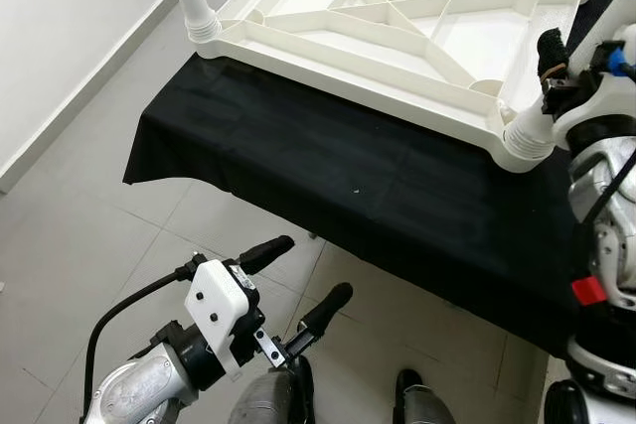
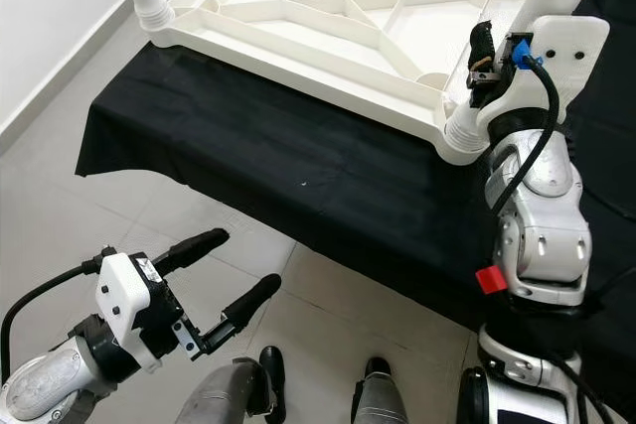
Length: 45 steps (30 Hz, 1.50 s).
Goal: Building children table
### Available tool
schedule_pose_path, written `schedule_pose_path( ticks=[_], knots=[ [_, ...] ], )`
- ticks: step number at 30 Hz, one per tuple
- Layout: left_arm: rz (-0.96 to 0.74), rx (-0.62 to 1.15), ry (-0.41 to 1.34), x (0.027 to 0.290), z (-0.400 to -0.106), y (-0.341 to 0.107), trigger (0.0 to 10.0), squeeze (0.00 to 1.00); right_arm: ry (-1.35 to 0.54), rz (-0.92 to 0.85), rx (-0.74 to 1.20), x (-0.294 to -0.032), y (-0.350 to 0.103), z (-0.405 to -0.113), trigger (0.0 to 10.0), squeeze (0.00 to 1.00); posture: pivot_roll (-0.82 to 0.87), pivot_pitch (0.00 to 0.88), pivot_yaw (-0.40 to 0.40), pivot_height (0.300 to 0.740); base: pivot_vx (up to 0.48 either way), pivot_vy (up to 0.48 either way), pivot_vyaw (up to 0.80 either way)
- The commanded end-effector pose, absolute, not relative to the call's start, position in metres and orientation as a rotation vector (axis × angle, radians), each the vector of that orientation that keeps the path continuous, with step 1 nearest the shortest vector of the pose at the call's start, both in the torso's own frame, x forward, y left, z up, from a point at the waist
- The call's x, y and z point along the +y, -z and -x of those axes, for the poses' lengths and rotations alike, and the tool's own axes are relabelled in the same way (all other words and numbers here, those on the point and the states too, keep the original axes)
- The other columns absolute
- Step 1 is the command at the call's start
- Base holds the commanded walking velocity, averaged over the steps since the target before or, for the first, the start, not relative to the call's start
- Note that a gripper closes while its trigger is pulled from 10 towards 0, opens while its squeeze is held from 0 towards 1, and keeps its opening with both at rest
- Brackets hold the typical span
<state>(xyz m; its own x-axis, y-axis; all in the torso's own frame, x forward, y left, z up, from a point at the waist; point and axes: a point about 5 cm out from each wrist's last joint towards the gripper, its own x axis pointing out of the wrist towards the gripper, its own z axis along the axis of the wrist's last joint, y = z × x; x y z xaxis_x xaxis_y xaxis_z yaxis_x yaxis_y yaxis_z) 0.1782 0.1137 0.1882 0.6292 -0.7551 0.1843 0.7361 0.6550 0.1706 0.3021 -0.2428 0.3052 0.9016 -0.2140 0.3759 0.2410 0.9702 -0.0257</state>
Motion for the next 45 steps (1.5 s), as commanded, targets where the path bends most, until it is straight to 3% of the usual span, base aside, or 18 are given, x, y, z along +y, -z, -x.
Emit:
schedule_pose_path(
  ticks=[1,11,45],
  knots=[
    [-0.082,-0.215,0.863,0.114,-0.177,-0.180,10.0,0.00,0.348,0.055,-0.109,-0.262,-0.250,-0.305,10.0,0.00,0.03,0.371,0.123,0.740,0.000,0.000,0.00],
    [-0.082,-0.216,0.862,0.114,-0.178,-0.180,10.0,0.00,0.307,0.091,-0.083,-0.243,-0.242,-0.302,10.0,0.00,0.03,0.371,0.120,0.740,0.000,0.000,0.00],
    [-0.087,-0.223,0.851,0.112,-0.181,-0.177,10.0,0.00,0.361,0.070,-0.013,-0.233,-0.239,-0.304,10.0,0.00,0.02,0.345,0.096,0.740,0.000,0.000,0.00]
  ],
)
